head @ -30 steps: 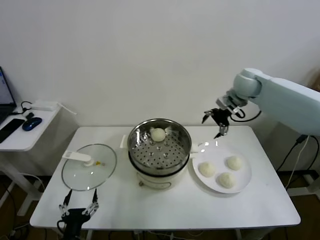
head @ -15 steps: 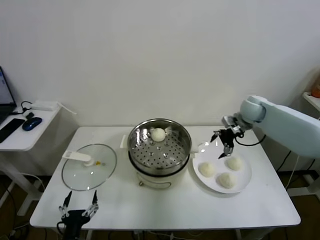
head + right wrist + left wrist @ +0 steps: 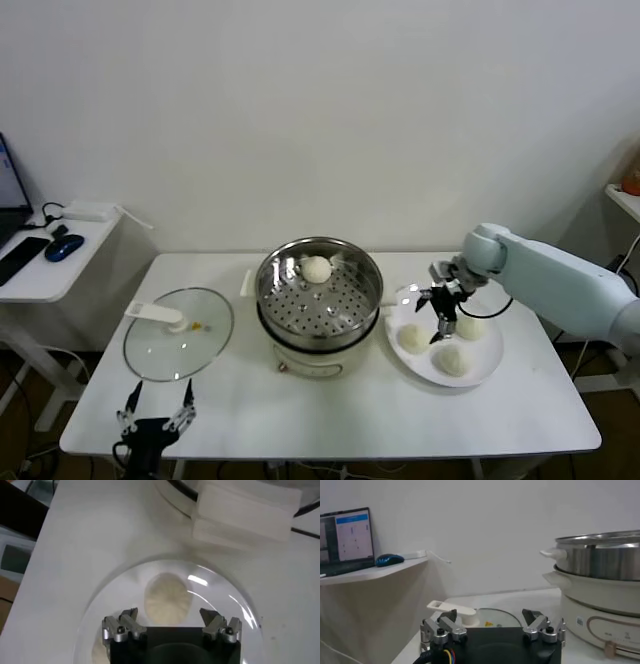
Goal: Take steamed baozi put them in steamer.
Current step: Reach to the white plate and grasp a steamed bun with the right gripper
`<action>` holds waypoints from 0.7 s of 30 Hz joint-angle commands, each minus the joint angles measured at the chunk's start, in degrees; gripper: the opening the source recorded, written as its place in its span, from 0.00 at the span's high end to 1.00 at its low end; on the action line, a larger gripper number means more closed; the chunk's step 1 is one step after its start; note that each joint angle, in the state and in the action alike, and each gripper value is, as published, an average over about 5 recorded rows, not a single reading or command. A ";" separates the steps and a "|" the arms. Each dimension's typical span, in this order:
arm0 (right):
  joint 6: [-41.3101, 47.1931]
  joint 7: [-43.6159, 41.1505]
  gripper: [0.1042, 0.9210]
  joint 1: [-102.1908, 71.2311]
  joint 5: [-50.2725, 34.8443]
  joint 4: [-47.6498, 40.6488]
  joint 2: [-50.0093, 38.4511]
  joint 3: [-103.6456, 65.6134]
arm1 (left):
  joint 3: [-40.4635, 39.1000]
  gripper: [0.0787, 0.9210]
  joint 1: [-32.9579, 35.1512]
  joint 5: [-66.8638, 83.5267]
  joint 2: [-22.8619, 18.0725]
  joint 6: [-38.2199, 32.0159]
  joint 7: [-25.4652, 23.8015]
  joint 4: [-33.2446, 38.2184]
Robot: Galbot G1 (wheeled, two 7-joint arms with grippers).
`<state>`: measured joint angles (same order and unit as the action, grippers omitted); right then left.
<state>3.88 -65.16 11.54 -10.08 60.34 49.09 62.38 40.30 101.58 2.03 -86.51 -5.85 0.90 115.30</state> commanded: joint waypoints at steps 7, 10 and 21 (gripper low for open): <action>-0.63 0.24 0.12 -3.69 2.63 -5.11 3.69 -1.30 | 0.05 0.12 -0.10 0.24 0.11 0.07 -0.03 -0.33; -0.96 0.43 0.12 -3.85 2.91 -5.56 4.05 -1.15 | -0.05 0.12 -0.19 0.20 0.09 0.07 -0.04 -0.42; -1.43 0.50 0.12 -4.48 3.66 -7.48 5.96 -1.55 | -0.02 0.12 -0.45 0.23 0.08 0.12 -0.07 -0.59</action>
<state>2.59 -64.69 7.59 -6.89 54.06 53.95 61.00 40.27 101.20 2.18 -86.48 -5.77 0.83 114.77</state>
